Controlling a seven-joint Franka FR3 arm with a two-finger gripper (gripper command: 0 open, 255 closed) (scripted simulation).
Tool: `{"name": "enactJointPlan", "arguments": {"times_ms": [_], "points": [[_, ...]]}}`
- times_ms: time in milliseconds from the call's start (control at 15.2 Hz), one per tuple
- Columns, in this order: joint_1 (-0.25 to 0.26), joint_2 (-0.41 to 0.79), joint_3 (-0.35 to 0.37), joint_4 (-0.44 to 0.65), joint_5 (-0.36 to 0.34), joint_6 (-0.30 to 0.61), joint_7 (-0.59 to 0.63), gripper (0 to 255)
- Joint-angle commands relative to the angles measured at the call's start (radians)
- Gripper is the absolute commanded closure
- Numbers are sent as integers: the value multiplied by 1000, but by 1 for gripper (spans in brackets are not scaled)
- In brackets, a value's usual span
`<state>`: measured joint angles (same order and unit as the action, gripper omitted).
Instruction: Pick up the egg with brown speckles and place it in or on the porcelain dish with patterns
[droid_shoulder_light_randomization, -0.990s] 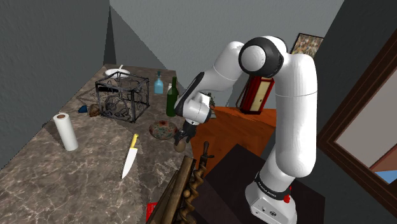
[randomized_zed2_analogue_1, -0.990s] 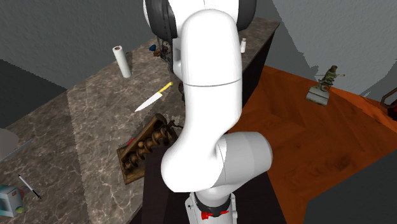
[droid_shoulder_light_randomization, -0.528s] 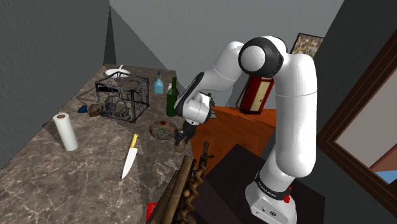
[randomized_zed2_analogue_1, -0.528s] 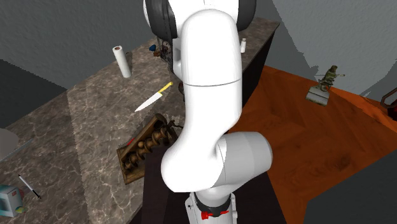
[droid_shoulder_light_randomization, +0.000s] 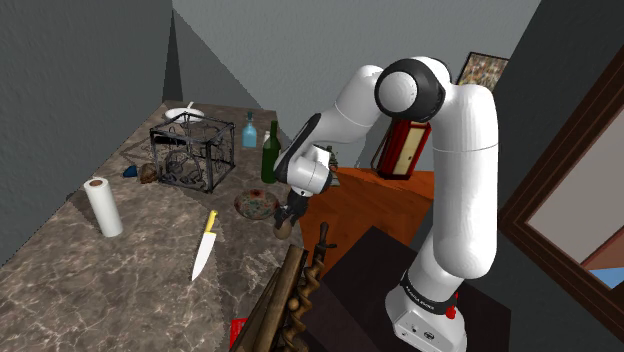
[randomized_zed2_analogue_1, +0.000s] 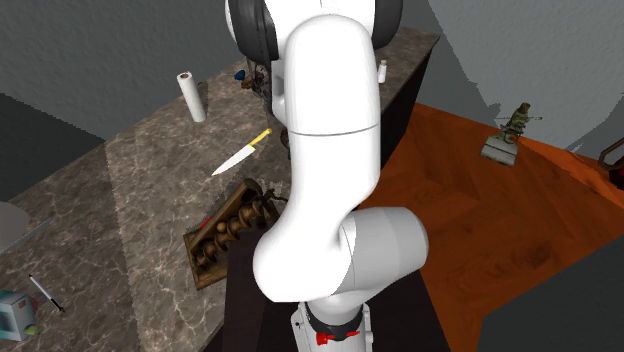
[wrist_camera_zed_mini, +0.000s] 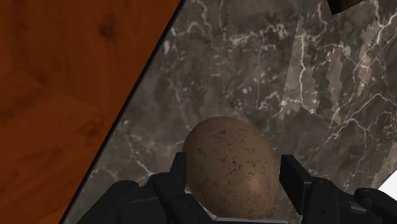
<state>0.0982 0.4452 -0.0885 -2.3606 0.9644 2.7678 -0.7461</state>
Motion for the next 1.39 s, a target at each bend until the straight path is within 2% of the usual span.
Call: {"name": "enactJointPlan", "arguments": {"times_ms": [0,726,1320], "points": [[7,-15,-8,-9,-14,-7,14,255],[67,-177,-94,-67,-189,-90,180,255],[96,-304,-146,-91,-339,-167,315,255]]}}
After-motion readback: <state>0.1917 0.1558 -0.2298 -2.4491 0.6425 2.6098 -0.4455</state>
